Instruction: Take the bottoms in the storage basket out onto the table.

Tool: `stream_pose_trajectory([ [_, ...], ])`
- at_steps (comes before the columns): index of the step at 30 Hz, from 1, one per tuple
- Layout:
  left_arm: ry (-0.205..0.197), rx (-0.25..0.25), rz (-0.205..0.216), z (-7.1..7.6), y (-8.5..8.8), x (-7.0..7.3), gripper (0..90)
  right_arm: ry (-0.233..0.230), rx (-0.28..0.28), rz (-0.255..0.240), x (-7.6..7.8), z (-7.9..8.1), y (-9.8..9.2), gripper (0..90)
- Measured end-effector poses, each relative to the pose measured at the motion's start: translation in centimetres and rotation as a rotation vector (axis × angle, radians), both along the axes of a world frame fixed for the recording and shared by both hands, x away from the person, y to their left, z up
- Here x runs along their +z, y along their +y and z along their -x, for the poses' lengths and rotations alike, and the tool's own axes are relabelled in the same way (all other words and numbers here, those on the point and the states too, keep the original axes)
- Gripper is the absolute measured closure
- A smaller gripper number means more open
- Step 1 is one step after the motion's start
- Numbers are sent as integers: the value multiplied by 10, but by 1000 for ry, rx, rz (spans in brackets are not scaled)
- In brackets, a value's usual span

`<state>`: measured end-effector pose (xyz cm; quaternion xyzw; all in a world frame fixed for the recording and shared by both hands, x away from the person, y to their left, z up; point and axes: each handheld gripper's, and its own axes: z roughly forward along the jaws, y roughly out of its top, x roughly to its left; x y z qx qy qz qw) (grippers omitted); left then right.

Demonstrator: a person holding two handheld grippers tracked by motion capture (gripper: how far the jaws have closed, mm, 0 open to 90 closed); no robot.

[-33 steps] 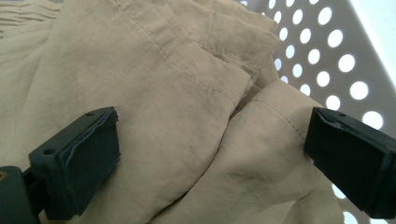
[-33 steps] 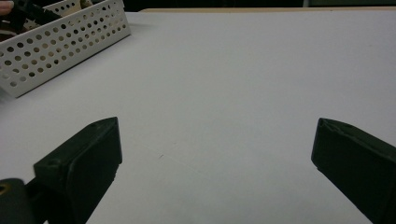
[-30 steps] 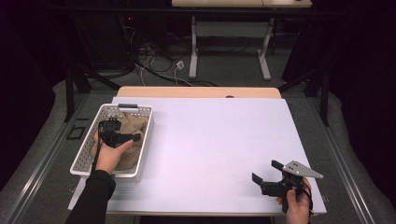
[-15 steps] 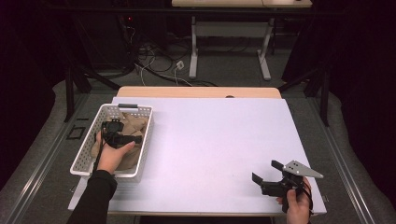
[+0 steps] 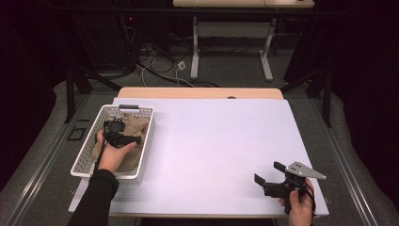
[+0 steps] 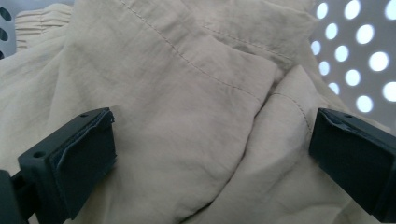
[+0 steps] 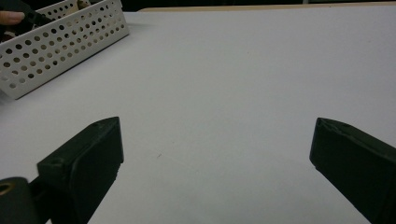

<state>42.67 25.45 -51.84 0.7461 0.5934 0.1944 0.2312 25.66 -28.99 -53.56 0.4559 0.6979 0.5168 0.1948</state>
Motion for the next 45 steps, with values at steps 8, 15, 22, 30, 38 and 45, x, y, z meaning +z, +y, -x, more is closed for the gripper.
stream_pose_trajectory([
  [8, 0, 6, -29, -2, 0, -3, 2, -1, 0, -2, 0, 0, 0, 34],
  [15, 11, 13, -26, -4, 0, -5, 1, -1, 0, -3, 0, 0, 0, 35],
  [22, 36, 8, -47, -6, -2, -10, 0, -1, 2, -1, 0, 0, 0, 35],
  [30, 48, 1, -58, -7, -3, -13, 0, 2, 4, 0, 0, -1, 0, 36],
  [38, 55, -1, -51, -7, -3, -15, 0, 8, 4, -1, -1, -1, 0, 40],
  [45, 58, -5, -60, -8, -3, -17, 1, 8, 6, 2, -1, -1, 0, 57],
])
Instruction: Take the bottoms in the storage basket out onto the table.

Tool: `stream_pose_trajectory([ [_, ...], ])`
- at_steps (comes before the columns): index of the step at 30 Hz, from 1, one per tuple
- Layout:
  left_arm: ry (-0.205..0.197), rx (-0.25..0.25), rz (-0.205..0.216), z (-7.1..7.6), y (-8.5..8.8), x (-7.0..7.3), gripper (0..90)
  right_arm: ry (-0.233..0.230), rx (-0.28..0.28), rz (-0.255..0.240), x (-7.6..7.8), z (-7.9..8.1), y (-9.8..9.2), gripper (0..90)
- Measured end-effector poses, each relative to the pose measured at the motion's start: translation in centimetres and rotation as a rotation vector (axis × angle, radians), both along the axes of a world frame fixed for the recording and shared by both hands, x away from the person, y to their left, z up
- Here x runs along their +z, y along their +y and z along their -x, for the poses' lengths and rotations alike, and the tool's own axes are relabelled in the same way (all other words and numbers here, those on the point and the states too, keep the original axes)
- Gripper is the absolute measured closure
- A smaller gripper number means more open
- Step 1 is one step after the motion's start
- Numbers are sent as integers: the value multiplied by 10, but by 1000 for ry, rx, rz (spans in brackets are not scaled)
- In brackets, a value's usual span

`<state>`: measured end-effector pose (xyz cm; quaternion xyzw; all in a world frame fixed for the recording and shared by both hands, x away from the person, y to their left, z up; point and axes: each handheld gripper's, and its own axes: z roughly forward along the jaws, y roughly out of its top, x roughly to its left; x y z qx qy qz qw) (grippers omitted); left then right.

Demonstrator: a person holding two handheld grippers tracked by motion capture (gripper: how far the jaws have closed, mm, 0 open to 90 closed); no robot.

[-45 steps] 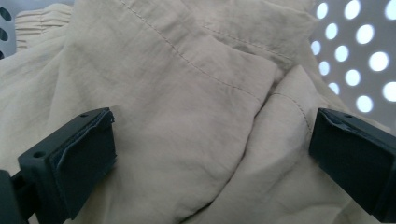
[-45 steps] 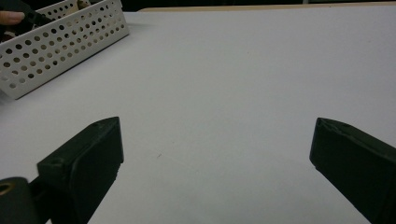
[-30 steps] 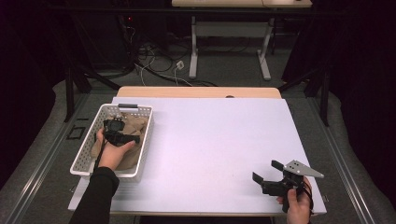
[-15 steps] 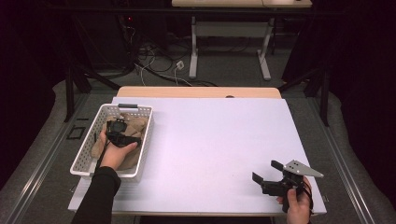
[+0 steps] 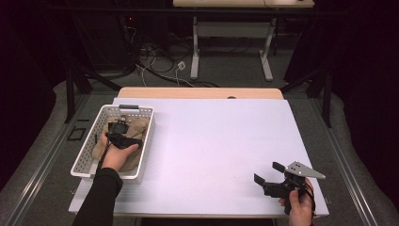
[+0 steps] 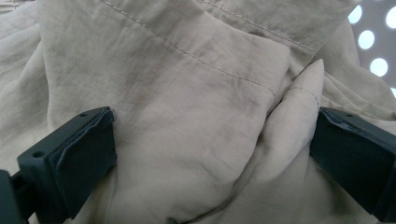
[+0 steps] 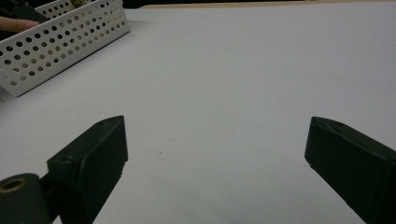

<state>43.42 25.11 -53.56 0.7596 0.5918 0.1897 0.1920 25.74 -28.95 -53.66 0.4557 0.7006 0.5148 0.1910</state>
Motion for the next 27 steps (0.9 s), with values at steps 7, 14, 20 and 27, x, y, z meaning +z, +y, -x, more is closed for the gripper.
stream_pose_trajectory([
  [7, 5, -11, 5, 1, 0, 0, 44, 0, 0, -1, 0, 0, 0, 58],
  [14, 6, -19, 27, 2, 0, 0, 161, 0, 2, 1, 0, 0, 0, 58],
  [20, 9, -19, 40, 3, 1, 0, 204, 0, 4, 2, 0, 0, 0, 60],
  [27, 27, -16, 78, 3, 2, 2, 349, 1, 4, 2, 0, 0, 0, 65],
])
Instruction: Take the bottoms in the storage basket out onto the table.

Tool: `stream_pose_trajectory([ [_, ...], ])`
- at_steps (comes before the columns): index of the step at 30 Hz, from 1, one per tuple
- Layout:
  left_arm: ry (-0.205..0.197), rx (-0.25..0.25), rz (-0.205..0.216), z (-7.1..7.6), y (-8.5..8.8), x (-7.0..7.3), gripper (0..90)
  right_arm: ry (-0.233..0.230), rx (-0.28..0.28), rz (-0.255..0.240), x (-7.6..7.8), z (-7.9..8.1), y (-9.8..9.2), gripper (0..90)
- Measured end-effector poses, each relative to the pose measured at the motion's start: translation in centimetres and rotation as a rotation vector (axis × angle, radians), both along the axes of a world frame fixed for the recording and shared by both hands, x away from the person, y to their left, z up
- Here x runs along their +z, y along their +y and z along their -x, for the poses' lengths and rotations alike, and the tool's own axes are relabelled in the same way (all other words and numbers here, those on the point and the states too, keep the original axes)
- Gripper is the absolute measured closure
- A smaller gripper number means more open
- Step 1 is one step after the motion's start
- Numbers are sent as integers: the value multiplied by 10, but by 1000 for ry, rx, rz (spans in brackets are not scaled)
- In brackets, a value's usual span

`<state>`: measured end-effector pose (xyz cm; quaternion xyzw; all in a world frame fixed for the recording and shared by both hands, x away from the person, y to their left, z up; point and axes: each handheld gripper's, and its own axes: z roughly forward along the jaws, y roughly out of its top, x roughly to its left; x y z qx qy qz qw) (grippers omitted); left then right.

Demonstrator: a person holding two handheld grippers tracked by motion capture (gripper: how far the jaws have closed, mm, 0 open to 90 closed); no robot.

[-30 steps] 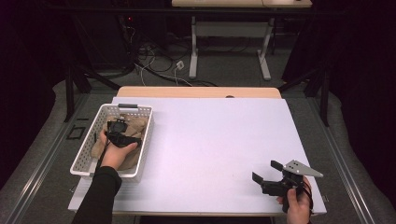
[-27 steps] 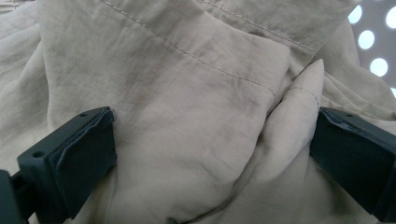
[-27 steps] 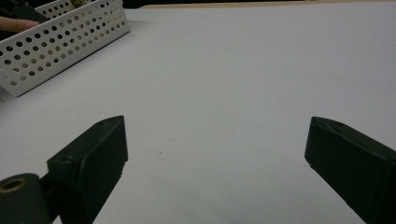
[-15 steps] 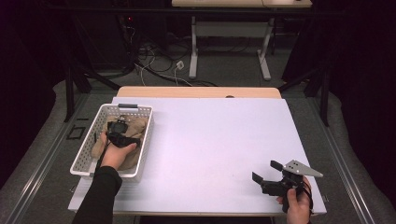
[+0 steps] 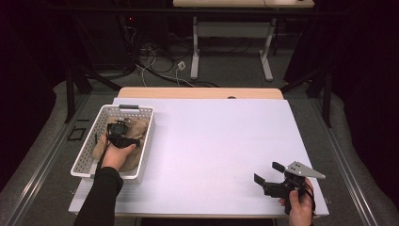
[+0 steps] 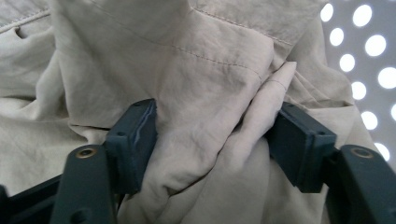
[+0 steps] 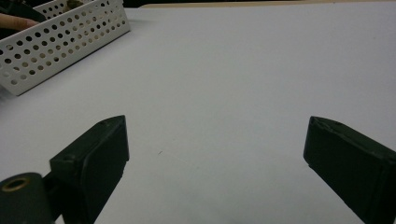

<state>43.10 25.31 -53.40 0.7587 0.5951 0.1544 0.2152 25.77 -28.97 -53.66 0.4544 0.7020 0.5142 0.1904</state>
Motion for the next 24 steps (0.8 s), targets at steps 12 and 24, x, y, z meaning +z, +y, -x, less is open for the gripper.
stream_pose_trajectory([
  [12, 3, -24, -4, 1, -2, 2, 526, 1, 1, 0, 0, 0, 0, 66],
  [24, 11, -42, -4, 0, -2, 3, 643, 3, 3, 3, -1, -1, 0, 67],
])
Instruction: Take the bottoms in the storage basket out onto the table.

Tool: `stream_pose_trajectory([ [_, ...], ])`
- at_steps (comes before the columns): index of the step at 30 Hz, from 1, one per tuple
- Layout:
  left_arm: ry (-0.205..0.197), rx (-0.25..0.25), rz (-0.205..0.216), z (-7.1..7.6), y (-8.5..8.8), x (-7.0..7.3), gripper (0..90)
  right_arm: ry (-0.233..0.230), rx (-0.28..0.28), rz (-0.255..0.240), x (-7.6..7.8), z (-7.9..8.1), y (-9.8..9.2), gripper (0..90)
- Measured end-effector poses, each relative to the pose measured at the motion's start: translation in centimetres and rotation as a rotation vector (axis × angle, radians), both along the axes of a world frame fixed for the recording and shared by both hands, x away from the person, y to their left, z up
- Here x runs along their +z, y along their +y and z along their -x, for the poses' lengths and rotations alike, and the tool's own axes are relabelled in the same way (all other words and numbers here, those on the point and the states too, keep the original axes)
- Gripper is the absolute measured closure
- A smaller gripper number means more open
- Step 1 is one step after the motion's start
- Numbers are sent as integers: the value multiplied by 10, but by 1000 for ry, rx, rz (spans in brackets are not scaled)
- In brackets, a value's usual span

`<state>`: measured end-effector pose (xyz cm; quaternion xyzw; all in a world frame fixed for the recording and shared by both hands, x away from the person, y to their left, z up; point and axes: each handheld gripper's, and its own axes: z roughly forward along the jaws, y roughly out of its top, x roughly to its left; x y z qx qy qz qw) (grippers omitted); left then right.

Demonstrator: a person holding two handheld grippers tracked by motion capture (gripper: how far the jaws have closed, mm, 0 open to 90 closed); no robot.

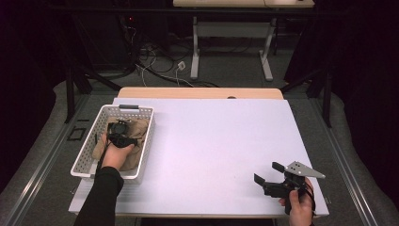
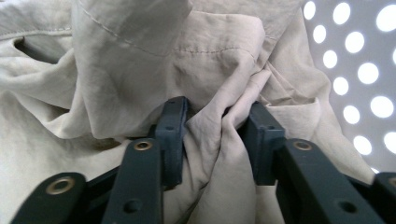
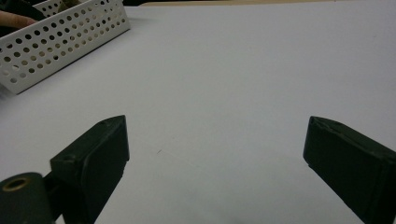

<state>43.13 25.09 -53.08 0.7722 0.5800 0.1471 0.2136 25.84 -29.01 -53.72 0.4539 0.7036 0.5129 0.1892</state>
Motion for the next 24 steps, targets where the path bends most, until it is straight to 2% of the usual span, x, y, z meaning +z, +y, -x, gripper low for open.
stream_pose_trajectory([
  [9, -1, -18, -19, 0, -3, 2, 722, 4, -2, 5, -1, -1, -1, 68],
  [24, -10, 0, -4, 0, -2, 7, 790, 11, -4, 13, -1, -1, -1, 87],
])
